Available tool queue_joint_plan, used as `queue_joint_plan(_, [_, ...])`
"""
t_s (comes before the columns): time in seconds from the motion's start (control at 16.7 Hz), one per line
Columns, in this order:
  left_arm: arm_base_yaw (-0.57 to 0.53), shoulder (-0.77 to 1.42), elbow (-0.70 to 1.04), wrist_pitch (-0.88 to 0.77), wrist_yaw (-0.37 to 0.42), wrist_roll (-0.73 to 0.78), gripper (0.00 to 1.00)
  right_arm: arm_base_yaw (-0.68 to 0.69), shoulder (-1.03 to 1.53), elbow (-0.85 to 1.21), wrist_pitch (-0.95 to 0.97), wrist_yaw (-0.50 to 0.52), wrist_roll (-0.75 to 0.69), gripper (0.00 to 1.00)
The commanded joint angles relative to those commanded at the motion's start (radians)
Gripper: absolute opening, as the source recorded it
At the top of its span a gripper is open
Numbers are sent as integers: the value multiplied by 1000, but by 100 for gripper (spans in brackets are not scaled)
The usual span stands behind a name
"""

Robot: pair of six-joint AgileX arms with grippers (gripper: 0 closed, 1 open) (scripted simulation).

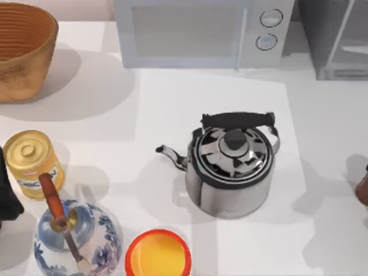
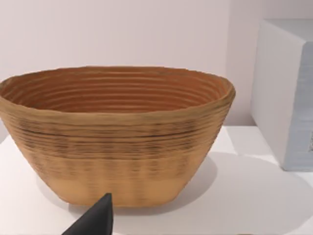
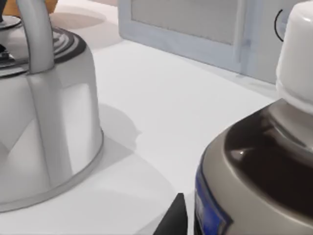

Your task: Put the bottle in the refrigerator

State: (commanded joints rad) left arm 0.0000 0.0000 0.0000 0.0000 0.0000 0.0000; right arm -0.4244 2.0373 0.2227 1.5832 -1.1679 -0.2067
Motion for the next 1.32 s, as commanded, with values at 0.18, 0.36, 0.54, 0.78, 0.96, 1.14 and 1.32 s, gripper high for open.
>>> queue_joint_plan(0.18, [0,0,0,0,0,0,100,0,0,0,0,0,0,1])
queue_joint_plan(0.36, [0,0,0,0,0,0,100,0,0,0,0,0,0,1])
queue_joint_plan(0.54, [0,0,0,0,0,0,100,0,0,0,0,0,0,1])
queue_joint_plan(0.78, [0,0,0,0,0,0,100,-3,-8,5,-10,-2,-2,1])
queue_joint_plan(0.96, [0,0,0,0,0,0,100,-23,-62,47,-104,-18,-35,1])
queue_joint_plan(1.14, [0,0,0,0,0,0,100,-66,-139,121,-286,-50,-108,1])
queue_joint_plan(1.32, [0,0,0,0,0,0,100,-129,-210,210,-532,-94,-218,1])
